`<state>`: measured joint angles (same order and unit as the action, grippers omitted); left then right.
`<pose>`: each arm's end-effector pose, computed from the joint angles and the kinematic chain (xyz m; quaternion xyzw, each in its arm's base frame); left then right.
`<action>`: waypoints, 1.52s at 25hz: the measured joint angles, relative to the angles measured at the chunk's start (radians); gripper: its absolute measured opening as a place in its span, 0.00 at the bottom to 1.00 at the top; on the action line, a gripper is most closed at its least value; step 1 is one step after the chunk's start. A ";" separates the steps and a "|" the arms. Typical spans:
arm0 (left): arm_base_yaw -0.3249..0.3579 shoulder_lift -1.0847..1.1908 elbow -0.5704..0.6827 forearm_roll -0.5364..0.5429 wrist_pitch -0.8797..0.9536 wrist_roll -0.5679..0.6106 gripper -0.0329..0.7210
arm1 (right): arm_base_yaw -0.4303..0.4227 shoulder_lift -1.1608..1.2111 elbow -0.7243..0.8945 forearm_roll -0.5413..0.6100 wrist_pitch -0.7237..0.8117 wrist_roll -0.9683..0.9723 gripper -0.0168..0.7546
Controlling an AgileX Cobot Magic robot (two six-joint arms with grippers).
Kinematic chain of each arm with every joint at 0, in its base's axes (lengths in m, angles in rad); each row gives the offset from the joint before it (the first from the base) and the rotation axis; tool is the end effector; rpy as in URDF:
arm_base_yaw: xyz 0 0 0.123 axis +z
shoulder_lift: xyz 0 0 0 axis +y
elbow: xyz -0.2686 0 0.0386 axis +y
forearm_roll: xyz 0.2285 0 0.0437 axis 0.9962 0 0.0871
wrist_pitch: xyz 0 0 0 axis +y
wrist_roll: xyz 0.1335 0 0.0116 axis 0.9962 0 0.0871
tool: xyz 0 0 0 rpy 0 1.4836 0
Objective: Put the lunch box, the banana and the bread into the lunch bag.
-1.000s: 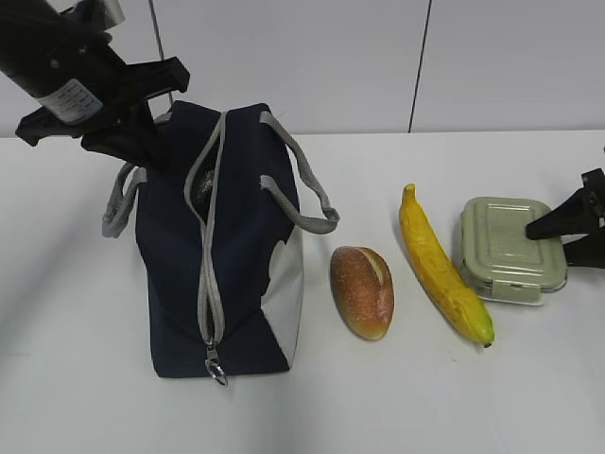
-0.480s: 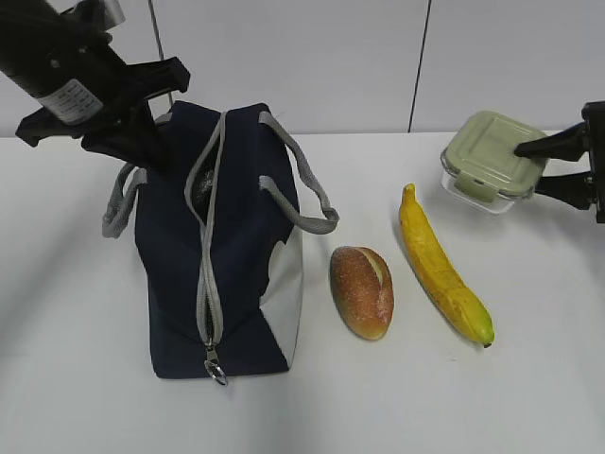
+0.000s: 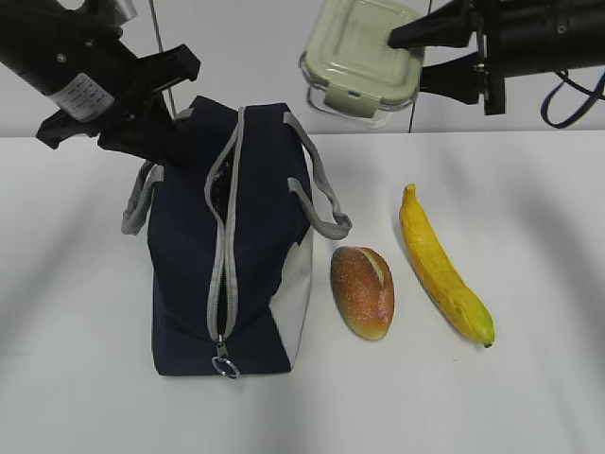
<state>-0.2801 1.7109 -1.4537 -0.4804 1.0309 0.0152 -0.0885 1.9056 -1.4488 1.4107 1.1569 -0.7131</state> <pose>0.3298 -0.1501 0.2556 0.0587 0.9565 -0.2447 0.1476 0.4014 0.0860 0.2647 0.0017 0.8004 0.5451 0.2493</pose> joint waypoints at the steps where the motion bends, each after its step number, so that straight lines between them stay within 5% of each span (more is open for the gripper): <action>1: 0.000 0.000 0.000 -0.006 0.000 0.003 0.04 | 0.022 -0.002 -0.016 -0.021 0.008 0.024 0.52; 17: 0.000 0.000 0.000 -0.031 0.004 0.015 0.04 | 0.248 -0.002 -0.048 -0.213 0.017 0.237 0.52; 25: 0.000 0.000 0.000 -0.039 0.004 0.018 0.04 | 0.280 -0.002 -0.053 -0.464 -0.025 0.366 0.52; 38: 0.000 0.000 0.000 -0.039 0.000 0.019 0.04 | 0.332 0.036 -0.053 -0.510 -0.079 0.440 0.52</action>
<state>-0.2801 1.7109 -1.4537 -0.5189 1.0307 0.0337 0.2438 1.9418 -1.5021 0.9012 1.0780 -0.2732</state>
